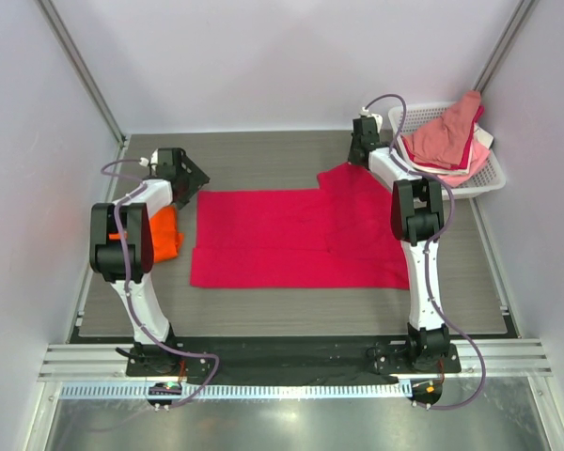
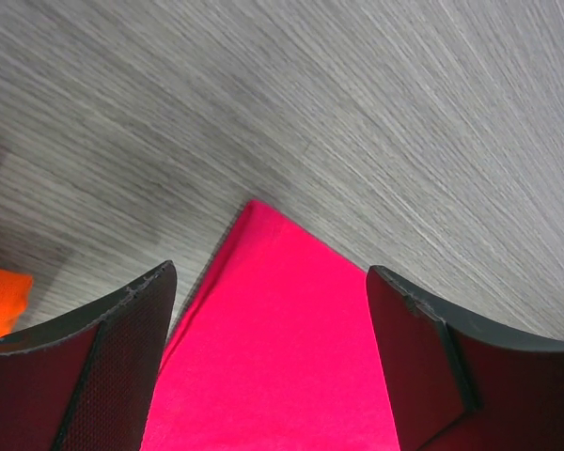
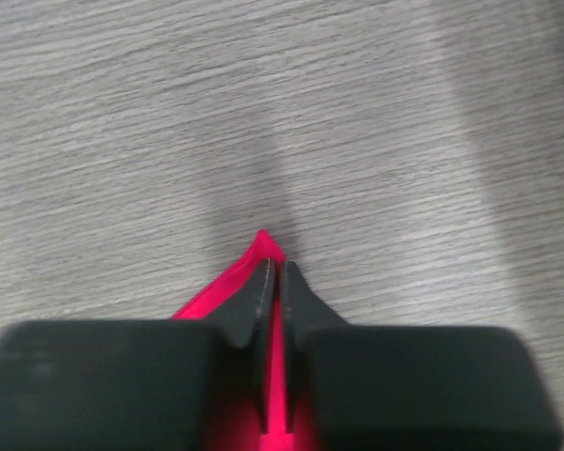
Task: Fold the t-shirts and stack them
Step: Fold the tshirt
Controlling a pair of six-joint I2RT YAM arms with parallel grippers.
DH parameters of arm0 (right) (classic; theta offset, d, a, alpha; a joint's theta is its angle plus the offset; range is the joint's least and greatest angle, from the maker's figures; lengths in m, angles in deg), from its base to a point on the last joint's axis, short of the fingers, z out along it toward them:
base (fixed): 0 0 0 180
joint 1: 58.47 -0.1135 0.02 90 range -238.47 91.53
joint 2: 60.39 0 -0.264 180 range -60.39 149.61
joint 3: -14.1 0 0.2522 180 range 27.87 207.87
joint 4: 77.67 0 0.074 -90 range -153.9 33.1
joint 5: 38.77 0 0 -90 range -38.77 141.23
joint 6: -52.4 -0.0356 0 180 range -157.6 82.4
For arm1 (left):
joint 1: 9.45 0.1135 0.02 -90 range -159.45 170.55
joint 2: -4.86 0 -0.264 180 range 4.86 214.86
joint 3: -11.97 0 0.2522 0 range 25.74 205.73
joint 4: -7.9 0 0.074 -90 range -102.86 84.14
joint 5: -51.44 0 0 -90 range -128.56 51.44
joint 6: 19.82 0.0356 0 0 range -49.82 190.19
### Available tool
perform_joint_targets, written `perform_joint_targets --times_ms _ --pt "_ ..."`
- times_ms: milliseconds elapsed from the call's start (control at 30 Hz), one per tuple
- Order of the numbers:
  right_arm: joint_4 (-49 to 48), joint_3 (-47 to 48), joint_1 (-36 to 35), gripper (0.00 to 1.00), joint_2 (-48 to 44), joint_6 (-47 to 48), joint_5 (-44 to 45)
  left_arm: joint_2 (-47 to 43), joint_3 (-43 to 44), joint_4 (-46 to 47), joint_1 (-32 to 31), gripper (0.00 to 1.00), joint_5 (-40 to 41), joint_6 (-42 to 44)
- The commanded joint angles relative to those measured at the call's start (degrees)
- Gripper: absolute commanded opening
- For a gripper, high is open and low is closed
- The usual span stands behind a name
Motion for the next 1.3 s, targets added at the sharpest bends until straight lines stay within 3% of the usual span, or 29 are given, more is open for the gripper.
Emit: perform_joint_targets --times_ms 0,367,500,567,800,933,1033,1067,1267 --pt "1.7 1.1 -0.6 0.01 -0.7 0.3 0.5 1.1 2.6 0.0 -0.2 0.81 0.7 0.6" --pt "0.4 -2.1 -0.5 0.01 -3.9 -0.8 2.9 8.2 9.8 -5.7 -0.2 0.67 -2.9 1.8" --pt "0.3 -2.3 -0.5 0.01 -4.2 -0.9 2.6 8.7 10.6 -7.0 -0.2 0.43 -2.9 2.0" --pt "0.2 -2.9 -0.5 0.01 -4.8 -1.0 2.6 7.9 9.8 -7.1 -0.2 0.36 -2.9 1.9" --pt "-0.6 -4.1 -0.5 0.01 -5.8 -1.1 2.2 7.6 9.8 -7.2 -1.5 0.35 -1.8 2.8" --pt "-1.1 -4.7 -0.4 0.01 -6.5 -1.4 2.5 9.3 12.6 -9.4 -1.6 0.27 -0.5 4.5" --pt "-2.0 -5.9 -0.4 0.01 -7.7 -1.5 2.5 10.5 14.8 -11.0 -1.6 0.11 1.1 5.5" --pt "-2.2 -6.3 -0.3 0.01 -8.0 -1.5 2.3 10.9 15.3 -12.0 -1.6 0.00 1.5 5.7" --pt "-5.1 -10.9 0.2 0.01 -13.2 -2.2 3.1 9.1 14.7 -11.0 -1.6 0.00 3.1 6.4"
